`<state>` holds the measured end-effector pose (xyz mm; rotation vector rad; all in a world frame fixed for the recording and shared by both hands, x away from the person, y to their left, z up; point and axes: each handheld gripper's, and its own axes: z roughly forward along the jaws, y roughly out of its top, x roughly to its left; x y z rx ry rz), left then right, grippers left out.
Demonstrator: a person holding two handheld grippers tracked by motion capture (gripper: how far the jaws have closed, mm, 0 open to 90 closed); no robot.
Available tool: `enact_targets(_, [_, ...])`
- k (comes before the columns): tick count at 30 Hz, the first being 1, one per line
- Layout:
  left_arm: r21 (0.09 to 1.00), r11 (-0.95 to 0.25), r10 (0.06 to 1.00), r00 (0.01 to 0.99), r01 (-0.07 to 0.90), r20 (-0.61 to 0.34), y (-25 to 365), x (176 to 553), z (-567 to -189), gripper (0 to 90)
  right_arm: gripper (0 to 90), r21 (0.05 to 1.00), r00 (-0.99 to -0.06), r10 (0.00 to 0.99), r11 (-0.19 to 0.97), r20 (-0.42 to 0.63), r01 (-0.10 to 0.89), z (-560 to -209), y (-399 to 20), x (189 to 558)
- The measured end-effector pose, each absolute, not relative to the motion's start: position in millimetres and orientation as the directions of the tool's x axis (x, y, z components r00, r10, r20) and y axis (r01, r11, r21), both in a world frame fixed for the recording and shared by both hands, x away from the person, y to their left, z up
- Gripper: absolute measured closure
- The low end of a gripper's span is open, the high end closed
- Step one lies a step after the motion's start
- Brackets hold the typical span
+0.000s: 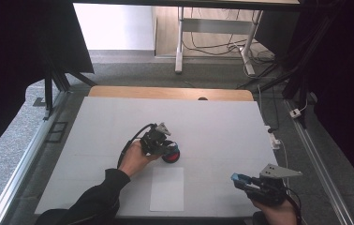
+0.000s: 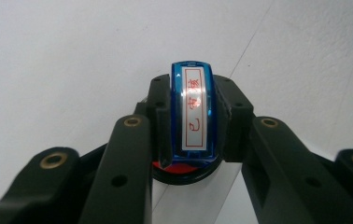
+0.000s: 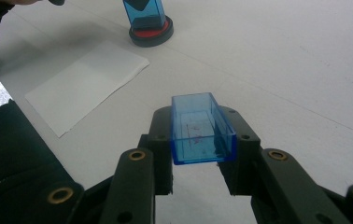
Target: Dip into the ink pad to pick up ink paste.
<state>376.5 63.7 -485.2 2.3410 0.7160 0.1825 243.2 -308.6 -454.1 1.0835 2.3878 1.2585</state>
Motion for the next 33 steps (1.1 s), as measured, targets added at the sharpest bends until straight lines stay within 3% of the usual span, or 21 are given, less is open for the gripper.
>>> enact_targets(6, [0.643, -0.647, 0.537, 0.844, 0.409, 0.004, 58, 370, -485, 70.5, 68.3, 0.787, -0.700, 0.702, 0.357, 0.129, 0.503, -454, -309, 243])
enact_targets(33, [0.722, -0.505, 0.541, 0.825, 0.473, -0.163, 81, 378, -465, 70.3, 68.2, 0.791, -0.700, 0.701, 0.349, 0.136, 0.503, -454, -309, 243])
